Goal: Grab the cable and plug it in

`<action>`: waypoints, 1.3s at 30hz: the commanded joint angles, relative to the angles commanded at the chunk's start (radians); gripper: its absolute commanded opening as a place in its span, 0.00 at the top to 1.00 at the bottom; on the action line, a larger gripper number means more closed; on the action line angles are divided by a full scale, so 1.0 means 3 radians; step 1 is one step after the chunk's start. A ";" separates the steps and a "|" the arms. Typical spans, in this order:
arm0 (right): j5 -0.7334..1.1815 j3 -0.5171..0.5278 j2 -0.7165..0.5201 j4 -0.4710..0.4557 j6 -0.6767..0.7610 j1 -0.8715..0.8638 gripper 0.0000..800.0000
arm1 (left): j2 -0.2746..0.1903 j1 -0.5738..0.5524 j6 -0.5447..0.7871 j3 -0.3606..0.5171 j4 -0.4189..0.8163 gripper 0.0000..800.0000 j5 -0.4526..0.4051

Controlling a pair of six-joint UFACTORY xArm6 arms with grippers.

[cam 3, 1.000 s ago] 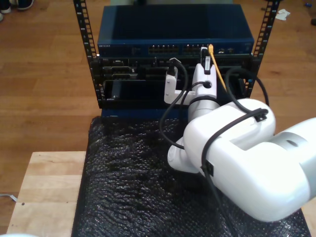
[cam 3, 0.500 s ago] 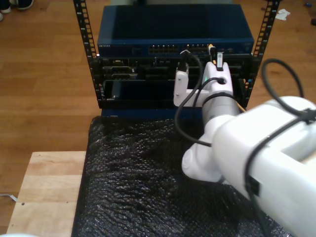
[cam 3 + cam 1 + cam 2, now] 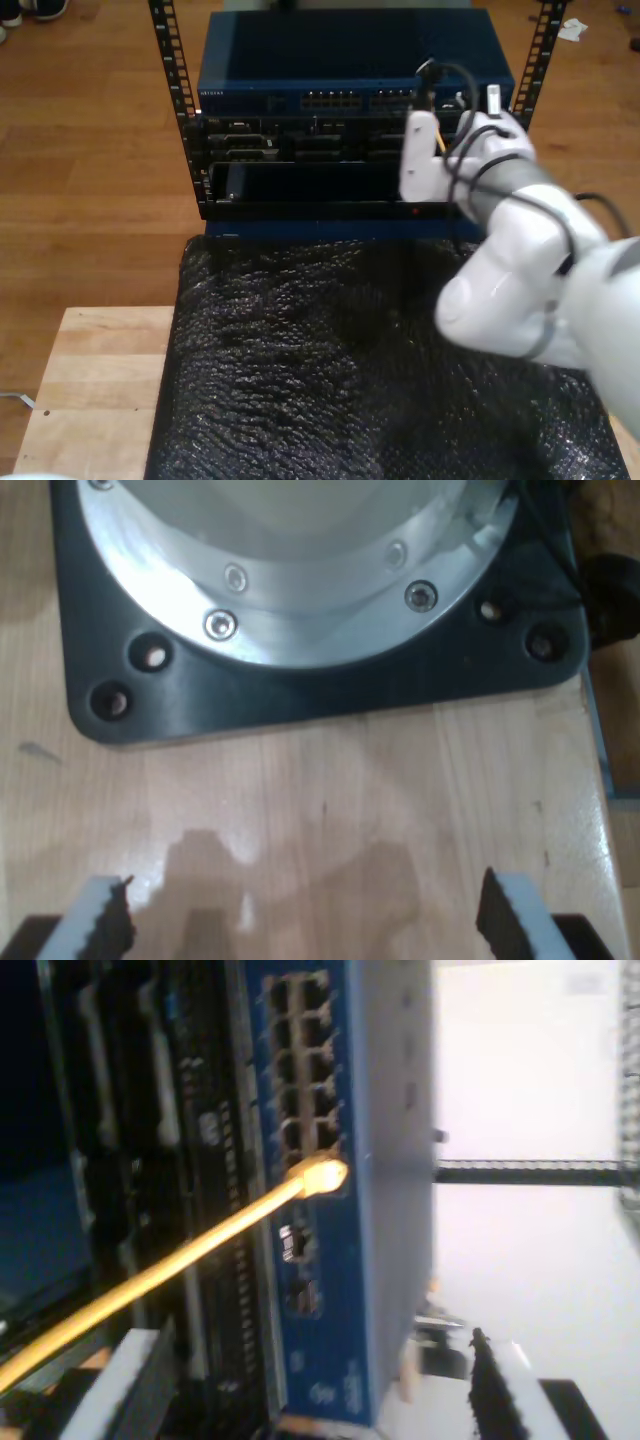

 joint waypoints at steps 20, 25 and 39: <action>0.2675 0.0082 -0.0926 -0.0869 -0.0813 -0.1683 0.03 | 0.0000 0.0000 0.0000 0.0000 0.0000 0.00 0.0000; 0.3248 0.0082 -0.1013 -0.0880 -0.1079 -0.2056 0.01 | 0.0000 0.0000 0.0000 0.0000 0.0000 0.00 0.0000; 0.4608 0.0266 -0.1524 -0.0885 -0.1964 -0.3094 0.00 | 0.0000 0.0000 0.0000 0.0000 0.0000 0.00 0.0000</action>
